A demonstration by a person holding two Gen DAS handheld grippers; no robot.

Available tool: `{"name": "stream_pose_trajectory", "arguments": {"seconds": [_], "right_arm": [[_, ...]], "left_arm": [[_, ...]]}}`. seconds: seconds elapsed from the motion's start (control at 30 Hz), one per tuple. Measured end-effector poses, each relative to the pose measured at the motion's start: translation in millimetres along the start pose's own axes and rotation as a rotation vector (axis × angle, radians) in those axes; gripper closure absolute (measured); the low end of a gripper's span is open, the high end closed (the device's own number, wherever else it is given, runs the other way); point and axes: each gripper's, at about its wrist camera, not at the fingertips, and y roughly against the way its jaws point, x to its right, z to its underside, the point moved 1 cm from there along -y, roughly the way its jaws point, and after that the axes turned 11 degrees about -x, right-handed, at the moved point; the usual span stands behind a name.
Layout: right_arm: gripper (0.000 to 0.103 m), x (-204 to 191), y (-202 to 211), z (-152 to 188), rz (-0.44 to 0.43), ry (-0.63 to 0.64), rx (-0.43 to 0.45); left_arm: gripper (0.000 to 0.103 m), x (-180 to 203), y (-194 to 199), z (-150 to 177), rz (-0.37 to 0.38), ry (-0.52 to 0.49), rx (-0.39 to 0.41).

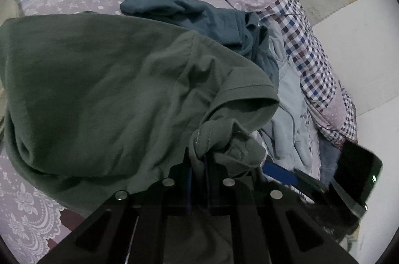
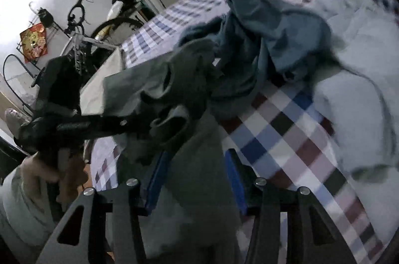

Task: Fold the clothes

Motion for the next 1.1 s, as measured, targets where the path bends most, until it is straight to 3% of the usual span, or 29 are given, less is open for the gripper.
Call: {"name": "stream_pose_trajectory", "arguments": {"seconds": [0.03,0.07,0.1,0.17,0.23,0.47,0.6,0.7,0.83,1.0,1.1], "right_arm": [[0.059,2.5,-7.0,-6.2,-0.008,-0.007,-0.015],[0.081,3.4,-13.7,-10.5,-0.013,-0.013,-0.030],[0.090,2.6,-18.6,-13.3,0.001,-0.010,-0.043],[0.094,-1.1,-21.3,-12.7,0.063,-0.002,-0.038],[0.096,-2.0,-8.4,-8.7,0.106,-0.009,0.024],[0.097,1.1,90.9,25.3,0.273,-0.120,0.367],[0.097,14.3,150.1,42.7,0.387,-0.184,0.499],[0.097,32.5,193.5,54.0,0.500,-0.265,0.583],[0.097,52.3,258.9,77.2,0.655,-0.389,0.703],[0.097,77.4,333.9,127.6,0.827,-0.584,0.837],[0.097,94.2,367.6,160.3,0.893,-0.680,0.874]], "left_arm": [[0.096,-0.7,-0.2,-1.3,0.001,0.002,-0.001],[0.096,-1.4,-0.4,-2.7,0.001,0.005,-0.002],[0.096,-2.1,-0.5,-3.7,0.002,0.007,-0.002],[0.096,-2.9,0.2,-4.3,0.003,0.013,0.003],[0.096,-3.0,1.4,-4.8,0.005,0.017,0.012],[0.096,6.5,8.2,-7.2,0.050,0.004,0.065],[0.095,17.3,16.2,-7.6,0.078,-0.018,0.112],[0.089,24.1,23.2,-7.1,0.117,-0.030,0.149],[0.065,33.2,34.7,-5.7,0.184,-0.063,0.217],[0.062,42.7,39.2,-5.7,0.225,-0.083,0.259],[0.062,46.2,32.5,-6.0,0.220,-0.087,0.240]]}}
